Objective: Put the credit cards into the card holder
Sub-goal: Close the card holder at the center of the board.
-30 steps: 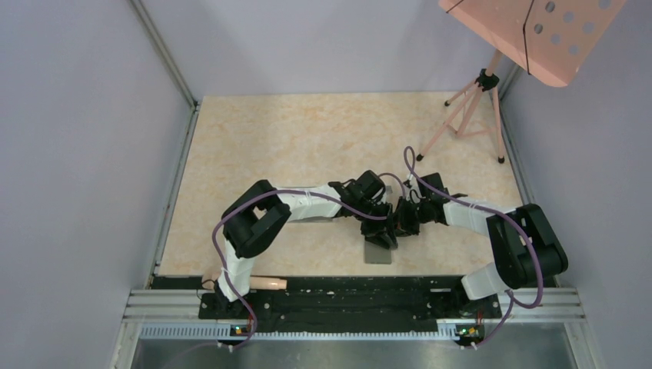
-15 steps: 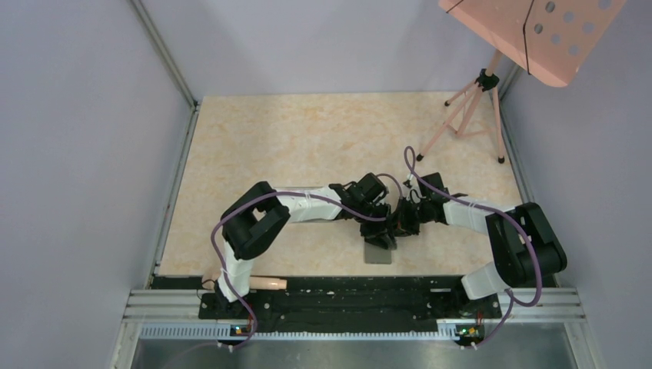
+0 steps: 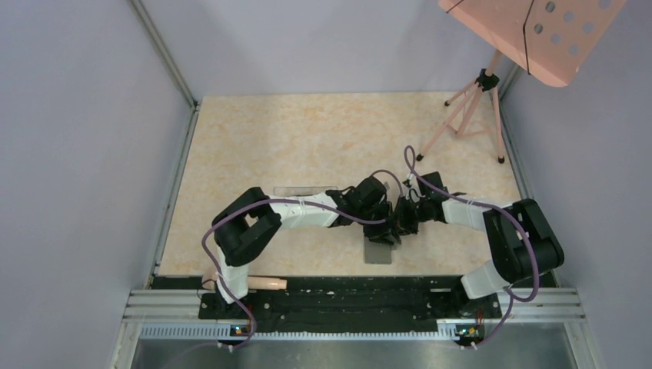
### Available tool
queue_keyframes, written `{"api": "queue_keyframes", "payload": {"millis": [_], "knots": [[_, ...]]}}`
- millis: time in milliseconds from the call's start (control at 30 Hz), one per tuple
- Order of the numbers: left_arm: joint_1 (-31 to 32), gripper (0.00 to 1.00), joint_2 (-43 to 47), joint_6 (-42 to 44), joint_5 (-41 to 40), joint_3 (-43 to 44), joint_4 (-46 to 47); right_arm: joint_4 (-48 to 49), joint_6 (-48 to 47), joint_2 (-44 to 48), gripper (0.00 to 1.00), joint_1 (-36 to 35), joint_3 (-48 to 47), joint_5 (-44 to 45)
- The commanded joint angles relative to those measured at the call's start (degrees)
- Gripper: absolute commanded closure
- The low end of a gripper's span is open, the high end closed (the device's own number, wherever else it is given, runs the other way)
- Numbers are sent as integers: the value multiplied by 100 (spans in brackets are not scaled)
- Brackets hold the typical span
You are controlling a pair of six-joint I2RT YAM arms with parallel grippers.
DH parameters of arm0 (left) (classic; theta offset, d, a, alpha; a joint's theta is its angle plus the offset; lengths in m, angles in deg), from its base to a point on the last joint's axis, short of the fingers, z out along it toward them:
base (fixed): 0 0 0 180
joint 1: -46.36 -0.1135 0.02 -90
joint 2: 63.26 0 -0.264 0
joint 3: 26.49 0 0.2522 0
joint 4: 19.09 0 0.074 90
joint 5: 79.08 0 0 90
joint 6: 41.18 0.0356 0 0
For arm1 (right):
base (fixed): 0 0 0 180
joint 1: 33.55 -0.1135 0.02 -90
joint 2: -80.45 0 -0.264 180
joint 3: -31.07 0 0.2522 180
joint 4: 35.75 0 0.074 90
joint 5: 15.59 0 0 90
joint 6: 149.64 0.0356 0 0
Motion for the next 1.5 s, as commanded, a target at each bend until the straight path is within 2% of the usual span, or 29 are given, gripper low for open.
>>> {"api": "queue_keyframes", "payload": {"millis": [0, 133, 367, 467, 533, 633, 667, 1167, 1467], "knots": [[22, 65, 319, -53, -791, 171, 828, -167, -81, -305, 100, -127, 31, 394], [59, 68, 108, 48, -865, 474, 365, -148, -77, -373, 100, -101, -14, 382], [81, 95, -73, 155, -975, 728, -10, -185, -111, -397, 100, -86, -57, 367], [85, 98, -109, 157, -938, 760, -65, -204, -127, -383, 100, -92, -44, 388], [80, 94, -141, 177, -923, 798, -136, -231, -135, -366, 100, -82, -50, 399], [107, 77, -164, 252, -1003, 923, -357, -283, -179, -333, 100, -83, -61, 443], [116, 75, -158, 285, -1066, 948, -439, -306, -187, -327, 100, -82, -67, 457], [188, 73, -70, 604, -1516, 1090, -1008, -334, -235, -254, 100, -82, 44, 491], [184, 68, 367, 599, -1493, 551, -341, -330, -259, -263, 100, -82, 62, 507]]}}
